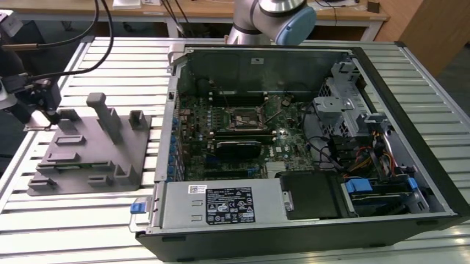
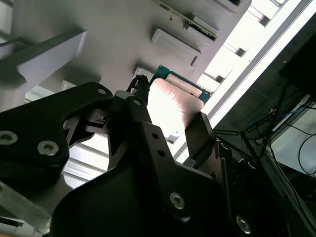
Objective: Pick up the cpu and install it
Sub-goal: 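Pick up the cpu and move it towards the insertion slot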
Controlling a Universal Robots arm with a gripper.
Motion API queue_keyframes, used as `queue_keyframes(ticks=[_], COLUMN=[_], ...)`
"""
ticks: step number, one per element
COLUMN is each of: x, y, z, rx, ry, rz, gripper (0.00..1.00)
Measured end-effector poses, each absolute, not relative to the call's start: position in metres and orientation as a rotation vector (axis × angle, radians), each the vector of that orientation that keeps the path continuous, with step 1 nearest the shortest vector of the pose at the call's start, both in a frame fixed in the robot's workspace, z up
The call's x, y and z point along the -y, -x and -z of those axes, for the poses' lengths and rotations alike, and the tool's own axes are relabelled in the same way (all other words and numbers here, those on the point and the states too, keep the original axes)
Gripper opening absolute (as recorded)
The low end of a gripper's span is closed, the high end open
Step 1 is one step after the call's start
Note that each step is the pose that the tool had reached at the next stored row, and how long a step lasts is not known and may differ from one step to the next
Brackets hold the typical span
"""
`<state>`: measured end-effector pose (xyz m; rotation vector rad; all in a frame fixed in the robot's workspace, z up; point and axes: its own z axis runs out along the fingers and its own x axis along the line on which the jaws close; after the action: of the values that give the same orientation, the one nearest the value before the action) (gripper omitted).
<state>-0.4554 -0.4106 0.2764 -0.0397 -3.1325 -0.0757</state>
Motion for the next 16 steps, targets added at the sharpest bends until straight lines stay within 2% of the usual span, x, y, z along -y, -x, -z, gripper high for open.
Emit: queue_keyframes(ticks=[16], x=[0.411], y=[0.455], z=[-0.296], rx=[3.133], ry=[0.040], rz=[0.076], gripper=[0.54])
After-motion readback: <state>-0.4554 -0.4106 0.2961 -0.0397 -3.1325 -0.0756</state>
